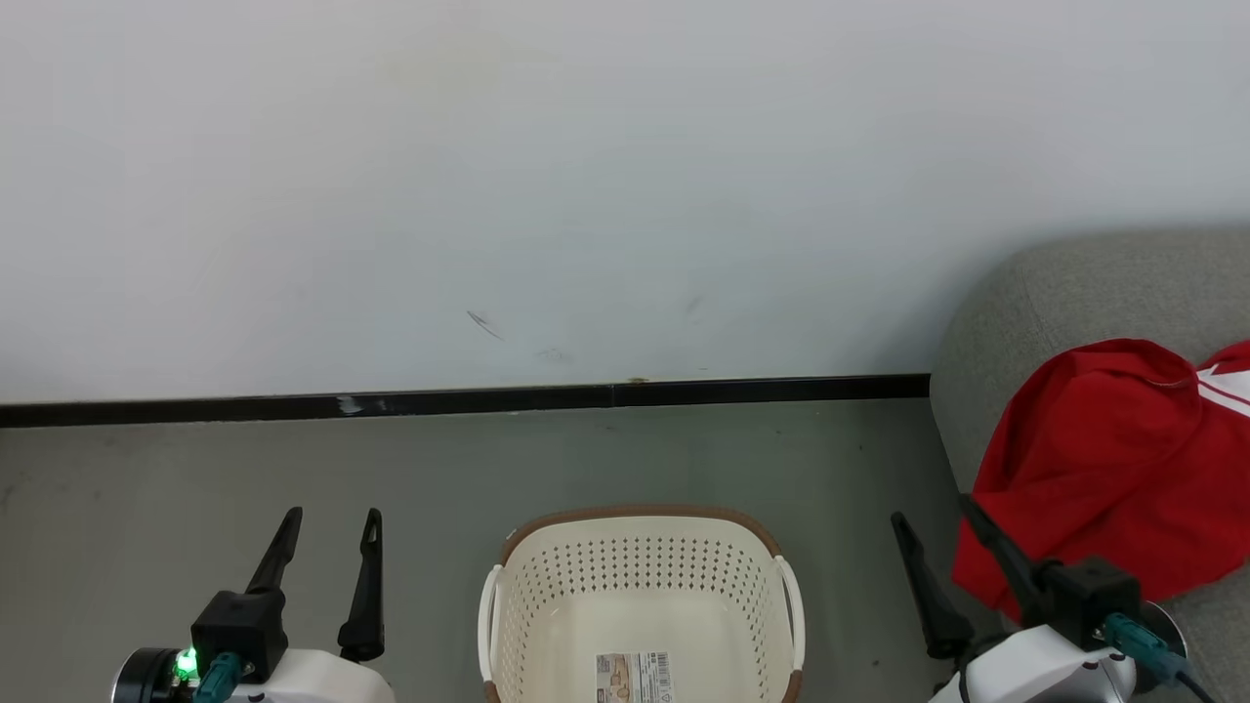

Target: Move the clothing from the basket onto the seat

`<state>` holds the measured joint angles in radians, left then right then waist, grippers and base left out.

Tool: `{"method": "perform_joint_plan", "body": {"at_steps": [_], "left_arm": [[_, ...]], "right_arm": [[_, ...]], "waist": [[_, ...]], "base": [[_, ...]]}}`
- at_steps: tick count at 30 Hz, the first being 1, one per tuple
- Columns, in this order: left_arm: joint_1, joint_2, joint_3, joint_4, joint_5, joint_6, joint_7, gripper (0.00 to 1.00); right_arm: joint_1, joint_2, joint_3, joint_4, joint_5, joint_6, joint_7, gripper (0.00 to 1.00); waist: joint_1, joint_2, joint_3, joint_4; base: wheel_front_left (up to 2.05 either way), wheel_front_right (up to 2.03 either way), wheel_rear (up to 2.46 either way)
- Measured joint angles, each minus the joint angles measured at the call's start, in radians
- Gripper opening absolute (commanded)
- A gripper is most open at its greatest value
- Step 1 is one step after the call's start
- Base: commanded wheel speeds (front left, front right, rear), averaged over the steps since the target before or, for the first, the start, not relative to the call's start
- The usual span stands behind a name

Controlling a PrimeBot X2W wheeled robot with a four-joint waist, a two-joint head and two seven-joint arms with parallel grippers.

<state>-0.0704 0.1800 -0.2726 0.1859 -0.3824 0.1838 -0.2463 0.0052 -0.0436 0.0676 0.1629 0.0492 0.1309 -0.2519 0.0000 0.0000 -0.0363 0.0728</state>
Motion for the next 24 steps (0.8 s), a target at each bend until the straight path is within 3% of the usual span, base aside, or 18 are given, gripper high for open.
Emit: {"method": "perform_joint_plan", "body": {"at_steps": [10, 11, 18, 24], "left_arm": [[-0.001, 0.007, -0.01, 0.006, 0.017, 0.008, 0.007, 1.0], [-0.001, 0.008, -0.012, 0.007, 0.019, 0.008, 0.007, 0.0], [0.05, -0.035, -0.033, 0.072, 0.011, 0.007, 0.009, 0.0], [0.055, -0.04, -0.014, 0.075, -0.04, -0.011, 0.026, 0.0]], "right_arm": [[0.016, 0.001, 0.001, -0.026, 0.022, 0.0, 0.003, 1.0], [0.016, 0.001, 0.0, -0.027, 0.022, 0.0, 0.003, 0.0], [0.065, 0.012, 0.013, 0.042, 0.022, 0.0, 0.005, 0.0], [0.073, 0.012, 0.021, 0.032, 0.078, 0.0, 0.005, 0.0]], "waist": [[0.0, 0.0, 0.009, -0.004], [0.0, 0.0, 0.01, -0.004], [0.0, 0.0, 0.01, -0.005], [0.0, 0.0, 0.011, -0.007]], "base": [[0.0, 0.0, 0.0], [0.0, 0.0, 0.0], [0.0, 0.0, 0.0], [0.0, 0.0, 0.0]]}}
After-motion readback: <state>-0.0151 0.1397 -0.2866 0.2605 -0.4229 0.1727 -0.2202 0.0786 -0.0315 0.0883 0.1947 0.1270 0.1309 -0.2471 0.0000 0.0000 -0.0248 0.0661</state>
